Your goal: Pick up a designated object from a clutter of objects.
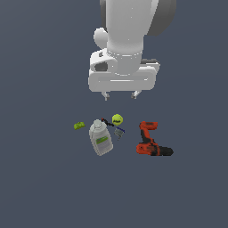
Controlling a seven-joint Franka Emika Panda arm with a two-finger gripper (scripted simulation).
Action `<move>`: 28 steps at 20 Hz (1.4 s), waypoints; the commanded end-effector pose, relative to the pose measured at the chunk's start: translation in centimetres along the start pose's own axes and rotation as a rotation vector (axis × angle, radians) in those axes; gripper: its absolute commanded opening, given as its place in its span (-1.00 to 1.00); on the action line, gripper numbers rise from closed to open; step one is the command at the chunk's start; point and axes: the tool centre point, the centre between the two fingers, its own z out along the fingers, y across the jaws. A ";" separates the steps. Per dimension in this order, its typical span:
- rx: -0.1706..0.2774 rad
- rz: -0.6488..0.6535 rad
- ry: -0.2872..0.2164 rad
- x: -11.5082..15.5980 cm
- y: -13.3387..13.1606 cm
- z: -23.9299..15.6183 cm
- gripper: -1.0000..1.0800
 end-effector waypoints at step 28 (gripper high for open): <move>-0.001 -0.177 -0.003 2.2 -0.2 3.1 1.00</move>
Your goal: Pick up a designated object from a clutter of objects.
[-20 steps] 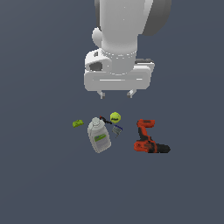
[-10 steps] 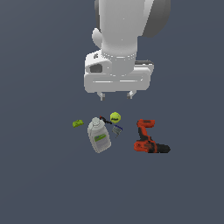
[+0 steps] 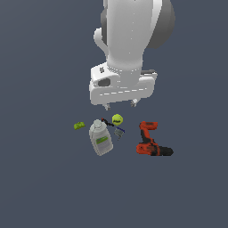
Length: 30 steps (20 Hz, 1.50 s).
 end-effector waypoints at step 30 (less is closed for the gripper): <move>0.048 -0.932 -0.009 6.5 -6.5 17.1 1.00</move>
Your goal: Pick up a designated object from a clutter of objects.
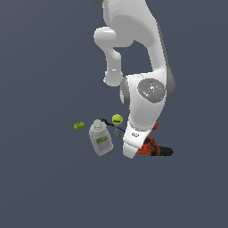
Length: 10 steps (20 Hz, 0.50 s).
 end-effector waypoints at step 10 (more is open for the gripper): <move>0.022 -0.290 0.025 2.6 -0.8 5.8 1.00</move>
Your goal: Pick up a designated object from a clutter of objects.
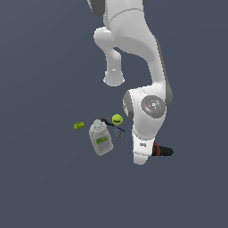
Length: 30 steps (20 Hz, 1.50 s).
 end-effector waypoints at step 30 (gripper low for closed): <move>0.007 -0.122 0.014 1.1 -0.3 5.5 -1.00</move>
